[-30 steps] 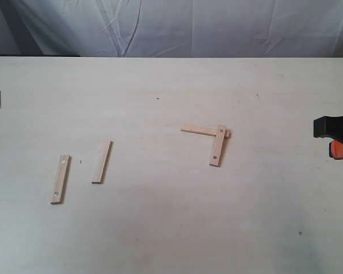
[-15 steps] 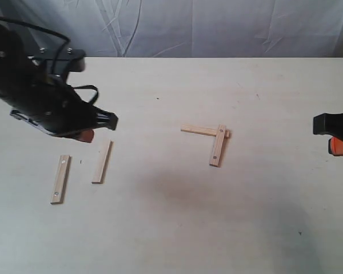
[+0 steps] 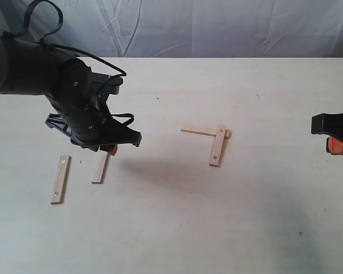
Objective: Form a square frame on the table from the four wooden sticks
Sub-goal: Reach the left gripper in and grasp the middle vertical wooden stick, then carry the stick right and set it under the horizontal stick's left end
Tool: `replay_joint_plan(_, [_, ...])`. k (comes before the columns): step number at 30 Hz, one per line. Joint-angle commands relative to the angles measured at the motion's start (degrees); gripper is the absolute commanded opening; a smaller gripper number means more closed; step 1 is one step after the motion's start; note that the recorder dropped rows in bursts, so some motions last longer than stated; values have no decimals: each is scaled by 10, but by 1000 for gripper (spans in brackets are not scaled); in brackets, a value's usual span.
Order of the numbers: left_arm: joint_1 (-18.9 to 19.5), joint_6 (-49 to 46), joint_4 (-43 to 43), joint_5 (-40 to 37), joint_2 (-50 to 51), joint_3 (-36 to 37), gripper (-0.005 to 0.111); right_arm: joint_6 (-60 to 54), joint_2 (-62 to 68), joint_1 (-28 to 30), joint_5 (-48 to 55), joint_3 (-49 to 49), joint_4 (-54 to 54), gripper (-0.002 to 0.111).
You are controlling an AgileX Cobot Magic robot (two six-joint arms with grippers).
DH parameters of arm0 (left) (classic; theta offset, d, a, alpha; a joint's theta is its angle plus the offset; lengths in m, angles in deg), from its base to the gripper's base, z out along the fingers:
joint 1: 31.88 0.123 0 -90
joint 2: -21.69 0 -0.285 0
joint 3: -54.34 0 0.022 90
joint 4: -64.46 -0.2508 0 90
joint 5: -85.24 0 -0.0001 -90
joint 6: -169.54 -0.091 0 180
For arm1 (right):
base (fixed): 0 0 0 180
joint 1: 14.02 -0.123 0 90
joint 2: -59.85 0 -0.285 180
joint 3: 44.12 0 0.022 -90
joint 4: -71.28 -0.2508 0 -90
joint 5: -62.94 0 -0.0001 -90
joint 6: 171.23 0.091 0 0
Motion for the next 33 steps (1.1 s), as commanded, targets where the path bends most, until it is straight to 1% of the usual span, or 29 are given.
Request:
replay_joint_plan(1, [-4, 29, -15, 24, 13, -4, 39, -1, 0, 3, -22, -17, -20, 0])
replay_joint_plan(4, [-4, 80, -52, 30, 27, -4, 39, -1, 0, 3, -26, -19, -22, 0])
replay_joint_plan(8, [-4, 110, -74, 24, 49, -4, 39, -1, 0, 3, -30, -19, -22, 0])
replay_joint_plan(15, [-4, 113, -66, 25, 68, -3, 39, -1, 0, 3, -33, -19, -22, 0])
replay_joint_plan(17, [-4, 113, -65, 24, 78, -3, 37, -1, 0, 3, -33, -19, -22, 0])
replay_joint_plan(19, [-4, 113, -60, 21, 84, -3, 31, -1, 0, 3, -33, -19, -20, 0])
replay_joint_plan(20, [-4, 112, -54, 20, 84, -3, 18, -1, 0, 3, -33, -19, -19, 0])
replay_joint_plan(22, [-4, 112, -52, 20, 82, -3, 4, -1, 0, 3, -33, -19, -18, 0])
replay_joint_plan(23, [-4, 107, -48, 20, 80, -3, 0, -1, 0, 3, -31, -19, -18, 0])
replay_joint_plan(24, [-4, 107, -44, 20, 77, -6, 0, -1, 0, 3, -30, -19, -18, 0])
replay_joint_plan(26, [-4, 95, -34, 12, 57, -28, 0, 1, 0, 3, -29, -19, -20, 0])
replay_joint_plan(27, [-4, 59, -7, 12, 42, -55, 0, 3, 0, 3, -19, -19, -21, 0])
replay_joint_plan(29, [-8, -4, 74, 10, 35, -108, 0, 9, 0, 3, -2, -19, -22, 0])
replay_joint_plan(30, [-17, -56, 107, 9, 39, -138, 0, 10, 0, 3, 2, -17, -21, 0])
replay_joint_plan(33, [-43, -64, 110, -5, 73, -191, 0, 12, 0, 3, 0, -17, -19, 0])
